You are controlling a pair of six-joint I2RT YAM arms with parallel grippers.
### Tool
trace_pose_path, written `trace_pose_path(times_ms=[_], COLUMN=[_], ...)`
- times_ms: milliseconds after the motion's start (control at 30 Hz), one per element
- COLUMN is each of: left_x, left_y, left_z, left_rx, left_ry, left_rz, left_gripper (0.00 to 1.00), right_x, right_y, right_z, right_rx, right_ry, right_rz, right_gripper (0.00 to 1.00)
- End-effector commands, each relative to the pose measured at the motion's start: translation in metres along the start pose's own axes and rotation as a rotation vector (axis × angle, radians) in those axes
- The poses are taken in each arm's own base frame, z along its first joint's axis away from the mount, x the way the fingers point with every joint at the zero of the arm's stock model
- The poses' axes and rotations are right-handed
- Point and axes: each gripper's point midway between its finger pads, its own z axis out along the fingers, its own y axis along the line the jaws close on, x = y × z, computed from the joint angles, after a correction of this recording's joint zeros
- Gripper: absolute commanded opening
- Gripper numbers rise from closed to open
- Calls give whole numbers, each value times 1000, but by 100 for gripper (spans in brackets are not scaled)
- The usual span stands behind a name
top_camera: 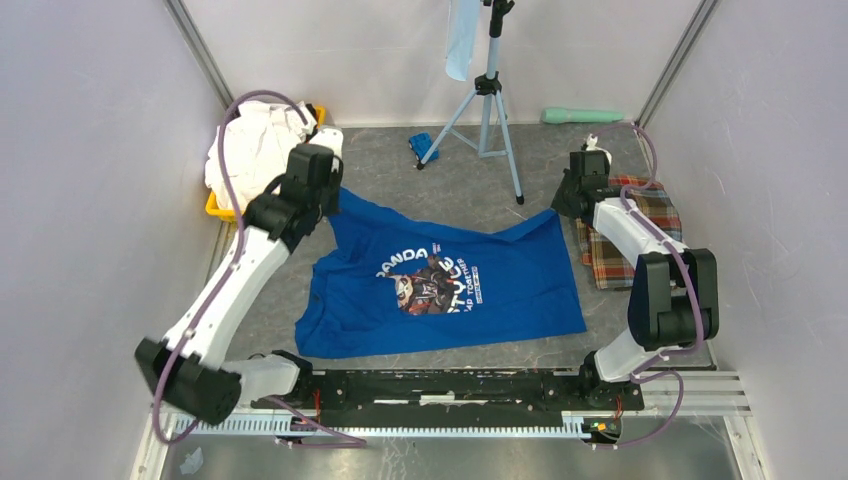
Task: Fold and stack the mixed laundry pile
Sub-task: Fold the T-shirt.
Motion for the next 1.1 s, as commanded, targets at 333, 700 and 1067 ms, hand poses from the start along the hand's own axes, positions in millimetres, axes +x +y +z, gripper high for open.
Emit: trace_pose_path(times_ms=[333, 700, 1067], left_x=[-73, -86, -75], left_y=[43, 0, 16], left_z=[130, 183, 160], left_rx=[-119, 74, -8], left_ry=[-84, -91, -47], left_rz=[138, 247, 268], left_gripper=[2, 2, 2], right_x=[-53, -42, -30], right_y=[32, 18, 19], right_z=[36, 38, 29], right_rx=[-55, -39, -83], right_ry=[-41, -28, -13], right_rz=[92, 94, 72], right_gripper=[0, 0, 0])
